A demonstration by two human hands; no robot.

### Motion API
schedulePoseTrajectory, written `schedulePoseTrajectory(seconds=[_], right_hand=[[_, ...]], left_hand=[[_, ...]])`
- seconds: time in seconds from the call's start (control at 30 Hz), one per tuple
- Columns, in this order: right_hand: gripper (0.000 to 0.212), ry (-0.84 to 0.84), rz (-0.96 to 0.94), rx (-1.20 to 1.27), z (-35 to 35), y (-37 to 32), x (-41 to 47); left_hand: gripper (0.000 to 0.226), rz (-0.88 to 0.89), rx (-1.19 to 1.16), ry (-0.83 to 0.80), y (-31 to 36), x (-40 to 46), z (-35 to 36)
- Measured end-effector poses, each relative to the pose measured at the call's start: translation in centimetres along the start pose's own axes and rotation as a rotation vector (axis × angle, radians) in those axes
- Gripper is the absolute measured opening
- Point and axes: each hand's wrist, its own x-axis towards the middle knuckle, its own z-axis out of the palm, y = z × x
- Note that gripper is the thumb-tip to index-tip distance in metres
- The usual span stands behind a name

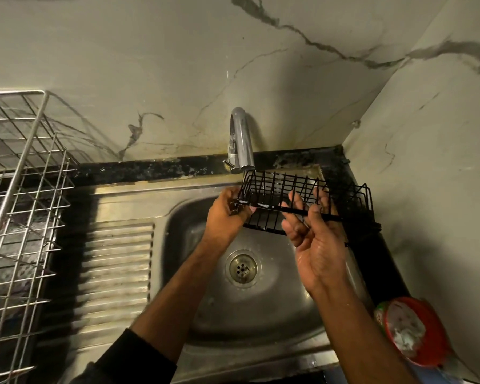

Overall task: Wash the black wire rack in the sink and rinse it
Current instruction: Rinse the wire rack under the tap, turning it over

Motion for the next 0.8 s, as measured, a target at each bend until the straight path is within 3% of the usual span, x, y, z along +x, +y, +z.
schedulePoseTrajectory(seconds=[0.13,0.33,0.63,0.8], right_hand=[[0.043,-0.011,-0.023,0.056,0.7,0.5,0.1],[0.043,-0.011,0.019,0.114,1.1,0.9,0.1],[0.031,0.034,0.084,0.149,1.5,1.2,-0.4],[0.027,0.067,0.082,0.194,1.9,1.5,-1.5]], left_hand=[[0.031,0.028,-0.033,0.029,-0.2,-0.4,-0.4],[0.017,-0.001,0.101,0.068,0.0,-0.4,-0.8],[0.022,0.003,0.134,0.157,0.2,0.9,-0.5],[0.025,-0.029,0.027,0.087,-0.3,1.3,-0.3]])
